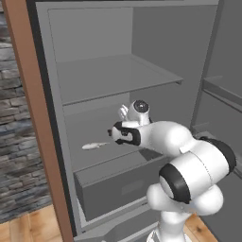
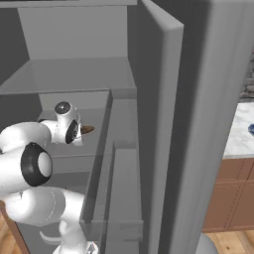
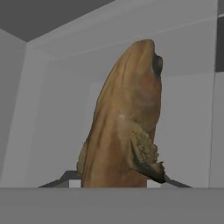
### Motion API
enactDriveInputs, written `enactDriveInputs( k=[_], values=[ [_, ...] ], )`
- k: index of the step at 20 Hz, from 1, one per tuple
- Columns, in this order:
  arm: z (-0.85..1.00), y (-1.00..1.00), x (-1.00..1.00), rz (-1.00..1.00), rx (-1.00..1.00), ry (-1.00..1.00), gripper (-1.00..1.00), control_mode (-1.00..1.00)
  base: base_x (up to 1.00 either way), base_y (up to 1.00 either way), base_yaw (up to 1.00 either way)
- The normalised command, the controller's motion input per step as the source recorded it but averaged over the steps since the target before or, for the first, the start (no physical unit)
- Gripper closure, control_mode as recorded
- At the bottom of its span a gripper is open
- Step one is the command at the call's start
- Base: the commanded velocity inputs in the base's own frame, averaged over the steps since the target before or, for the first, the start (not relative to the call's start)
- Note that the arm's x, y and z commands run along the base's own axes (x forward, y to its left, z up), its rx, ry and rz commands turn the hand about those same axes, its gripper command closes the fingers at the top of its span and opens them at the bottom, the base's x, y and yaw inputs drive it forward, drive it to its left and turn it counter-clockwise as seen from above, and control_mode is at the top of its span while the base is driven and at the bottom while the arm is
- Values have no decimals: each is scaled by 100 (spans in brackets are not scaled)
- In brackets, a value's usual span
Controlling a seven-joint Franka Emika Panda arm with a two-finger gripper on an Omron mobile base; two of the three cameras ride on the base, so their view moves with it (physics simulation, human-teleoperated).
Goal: Place the fish on the counter behind the older fish on the same shelf of the fridge to maintain FIFO order. Close the fridge door when finished.
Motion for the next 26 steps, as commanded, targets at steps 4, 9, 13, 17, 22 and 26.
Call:
enactDriveInputs(
  k=[4, 9, 13, 17, 22, 26],
  values=[
    [-11, 14, 44, 0, 0, -1, 100, -100, 0, 0, 0],
    [-11, 10, 24, 0, 0, -5, 100, -100, 0, 0, 0],
    [-7, 6, 32, 0, 0, -1, 100, -100, 0, 0, 0],
    [-10, 0, 37, 0, 0, 0, 100, -100, 0, 0, 0],
    [-5, 4, 45, 0, 0, 0, 100, -100, 0, 0, 0],
    [-19, 15, 49, 0, 0, 0, 100, -100, 0, 0, 0]
  ],
)
